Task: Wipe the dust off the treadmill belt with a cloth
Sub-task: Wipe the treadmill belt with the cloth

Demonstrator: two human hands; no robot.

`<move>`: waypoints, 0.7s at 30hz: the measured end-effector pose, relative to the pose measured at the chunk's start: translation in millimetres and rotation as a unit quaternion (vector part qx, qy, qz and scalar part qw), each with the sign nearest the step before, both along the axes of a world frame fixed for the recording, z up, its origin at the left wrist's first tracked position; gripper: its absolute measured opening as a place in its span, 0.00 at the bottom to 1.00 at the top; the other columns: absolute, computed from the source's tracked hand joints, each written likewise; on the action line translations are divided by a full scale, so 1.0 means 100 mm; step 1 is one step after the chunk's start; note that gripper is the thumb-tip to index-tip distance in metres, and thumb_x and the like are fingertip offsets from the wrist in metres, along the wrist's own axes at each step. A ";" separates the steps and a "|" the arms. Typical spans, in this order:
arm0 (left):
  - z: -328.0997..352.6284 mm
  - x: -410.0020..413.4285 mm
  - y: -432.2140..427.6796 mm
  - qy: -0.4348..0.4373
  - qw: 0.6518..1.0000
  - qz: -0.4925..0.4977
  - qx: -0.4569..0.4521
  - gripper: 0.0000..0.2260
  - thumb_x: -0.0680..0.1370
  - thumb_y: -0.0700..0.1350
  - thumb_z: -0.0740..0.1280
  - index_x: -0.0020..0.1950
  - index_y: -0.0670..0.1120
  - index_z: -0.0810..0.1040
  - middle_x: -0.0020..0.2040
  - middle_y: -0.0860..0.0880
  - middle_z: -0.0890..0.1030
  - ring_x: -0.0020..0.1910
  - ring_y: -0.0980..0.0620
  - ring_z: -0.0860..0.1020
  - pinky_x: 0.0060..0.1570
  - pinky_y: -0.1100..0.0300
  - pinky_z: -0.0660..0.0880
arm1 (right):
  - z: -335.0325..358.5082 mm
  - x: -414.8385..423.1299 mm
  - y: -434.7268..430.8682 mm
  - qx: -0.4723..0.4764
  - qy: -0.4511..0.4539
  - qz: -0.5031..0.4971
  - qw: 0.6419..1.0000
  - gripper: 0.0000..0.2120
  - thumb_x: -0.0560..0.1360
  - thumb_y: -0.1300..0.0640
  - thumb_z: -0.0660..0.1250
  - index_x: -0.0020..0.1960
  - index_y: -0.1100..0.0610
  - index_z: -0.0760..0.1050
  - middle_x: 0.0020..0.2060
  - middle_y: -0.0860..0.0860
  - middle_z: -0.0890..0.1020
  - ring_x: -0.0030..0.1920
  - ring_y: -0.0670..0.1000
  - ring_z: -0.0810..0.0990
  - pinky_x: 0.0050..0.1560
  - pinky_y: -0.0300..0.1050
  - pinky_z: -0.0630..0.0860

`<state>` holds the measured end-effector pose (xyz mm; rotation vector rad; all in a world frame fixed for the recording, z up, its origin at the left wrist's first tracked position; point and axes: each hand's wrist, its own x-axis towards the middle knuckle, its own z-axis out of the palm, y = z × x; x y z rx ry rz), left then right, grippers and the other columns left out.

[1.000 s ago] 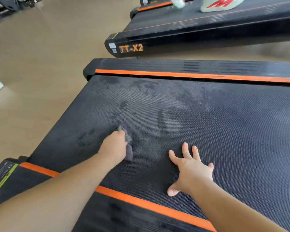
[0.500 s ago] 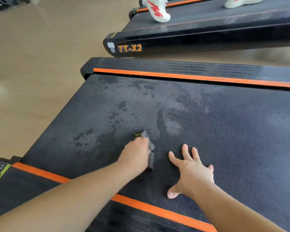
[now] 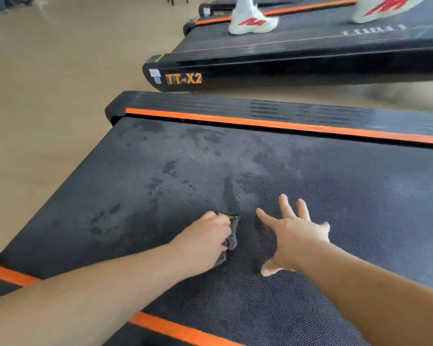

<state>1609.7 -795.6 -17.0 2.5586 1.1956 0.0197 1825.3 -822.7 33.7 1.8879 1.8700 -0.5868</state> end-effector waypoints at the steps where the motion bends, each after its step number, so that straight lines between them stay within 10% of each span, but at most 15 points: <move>1: 0.01 0.01 0.03 -0.002 1.000 -0.024 0.013 0.04 0.80 0.45 0.64 0.46 0.47 0.78 0.53 0.51 0.75 0.52 0.49 0.72 0.50 0.57 0.69 | -0.06 0.07 0.00 -0.012 0.012 -0.024 1.000 0.64 0.60 0.27 0.78 0.79 0.29 0.36 0.81 0.48 0.31 0.82 0.62 0.34 0.71 0.79 0.61; 10: -0.13 0.42 0.87 -0.131 0.968 0.206 0.059 0.06 0.76 0.45 0.71 0.50 0.44 0.80 0.44 0.49 0.77 0.46 0.48 0.73 0.47 0.49 0.74 | -0.28 0.19 0.04 -0.042 0.067 -0.069 0.994 0.62 0.61 0.30 0.79 0.77 0.26 0.36 0.80 0.43 0.30 0.81 0.59 0.32 0.70 0.82 0.56; 17: -0.13 0.40 0.66 -0.033 0.989 -0.133 0.056 0.05 0.80 0.44 0.63 0.53 0.46 0.76 0.46 0.52 0.69 0.47 0.51 0.68 0.42 0.53 0.69 | -0.31 0.21 0.07 -0.049 0.074 -0.071 0.994 0.62 0.62 0.32 0.80 0.78 0.27 0.36 0.81 0.44 0.30 0.81 0.60 0.30 0.70 0.84 0.54; 21: -0.06 0.31 1.10 -0.025 0.995 0.029 0.093 0.05 0.79 0.41 0.66 0.44 0.42 0.75 0.43 0.49 0.68 0.44 0.48 0.70 0.43 0.45 0.73 | -0.31 0.21 0.08 -0.052 0.078 -0.073 0.993 0.62 0.62 0.34 0.80 0.78 0.27 0.36 0.80 0.45 0.29 0.81 0.61 0.29 0.70 0.84 0.52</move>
